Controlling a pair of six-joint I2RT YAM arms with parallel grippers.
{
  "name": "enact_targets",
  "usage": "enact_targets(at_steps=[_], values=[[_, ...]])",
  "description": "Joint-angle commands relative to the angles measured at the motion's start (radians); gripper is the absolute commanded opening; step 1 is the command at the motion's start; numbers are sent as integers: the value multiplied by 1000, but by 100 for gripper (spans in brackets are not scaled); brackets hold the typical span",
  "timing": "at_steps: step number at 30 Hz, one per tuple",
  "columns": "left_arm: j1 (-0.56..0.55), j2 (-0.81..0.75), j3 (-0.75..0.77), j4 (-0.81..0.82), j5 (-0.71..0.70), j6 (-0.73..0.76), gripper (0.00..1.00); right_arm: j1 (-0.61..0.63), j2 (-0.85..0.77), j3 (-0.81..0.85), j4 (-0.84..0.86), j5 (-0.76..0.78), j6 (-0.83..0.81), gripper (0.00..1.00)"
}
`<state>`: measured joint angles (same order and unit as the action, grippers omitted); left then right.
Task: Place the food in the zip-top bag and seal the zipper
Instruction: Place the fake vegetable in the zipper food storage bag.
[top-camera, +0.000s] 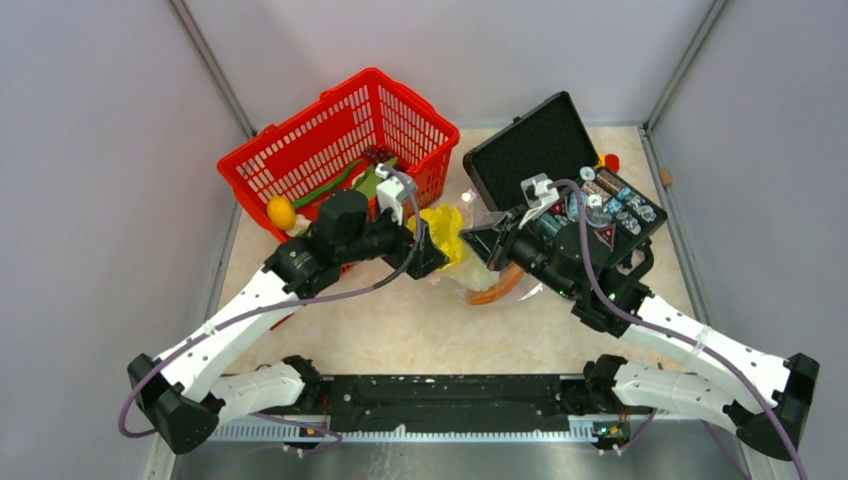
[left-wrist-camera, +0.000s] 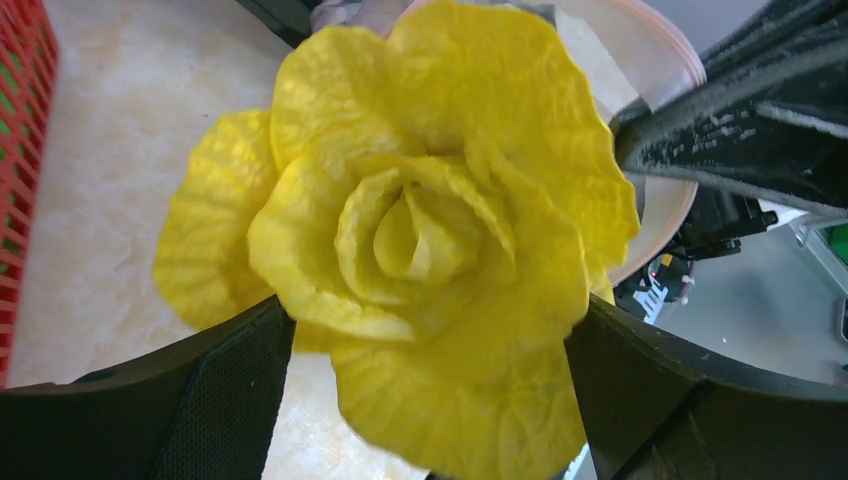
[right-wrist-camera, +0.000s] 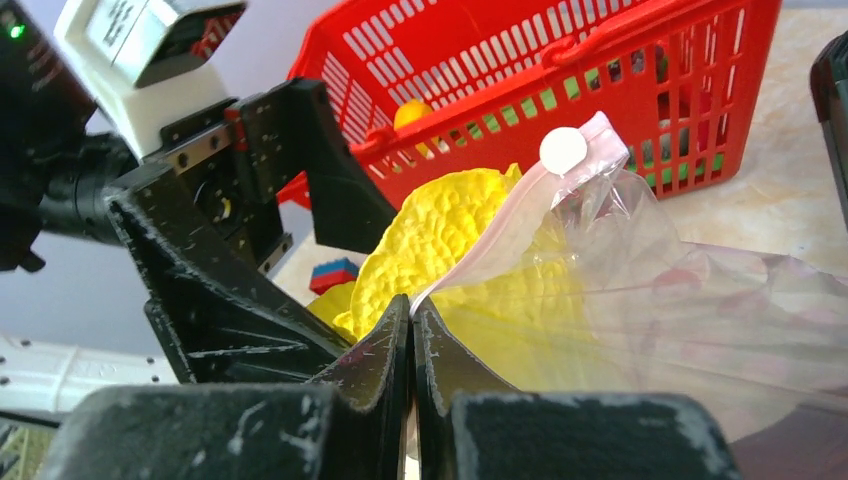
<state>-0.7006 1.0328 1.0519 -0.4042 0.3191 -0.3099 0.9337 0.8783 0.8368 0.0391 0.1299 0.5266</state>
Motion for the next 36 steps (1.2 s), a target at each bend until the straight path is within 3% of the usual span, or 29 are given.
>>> enact_targets(at_steps=[1,5,9,11,14,17,22,27,31,36], values=[[4,26,30,43,50,16,99,-6,9,61,31,-104,-45,0],[7,67,55,44,100,81,97,-7,21,63,24,-127,-51,0],[7,128,94,24,233,115,62,-6,24,55,27,-146,-50,0],[7,141,106,0,246,127,47,-7,24,56,19,-143,-55,0],[7,150,123,-50,218,152,15,-6,23,52,13,-135,-61,0],[6,147,140,-96,195,184,0,-7,23,48,11,-134,-62,0],[6,69,158,-86,45,157,0,-7,48,43,-33,-12,-38,0],[7,-101,-3,259,-86,12,0,-8,85,49,-81,50,72,0],[6,-150,-123,452,-152,-49,0,-9,96,27,12,39,191,0],[-17,-109,-169,492,-143,-96,0,-11,96,-4,163,11,314,0]])
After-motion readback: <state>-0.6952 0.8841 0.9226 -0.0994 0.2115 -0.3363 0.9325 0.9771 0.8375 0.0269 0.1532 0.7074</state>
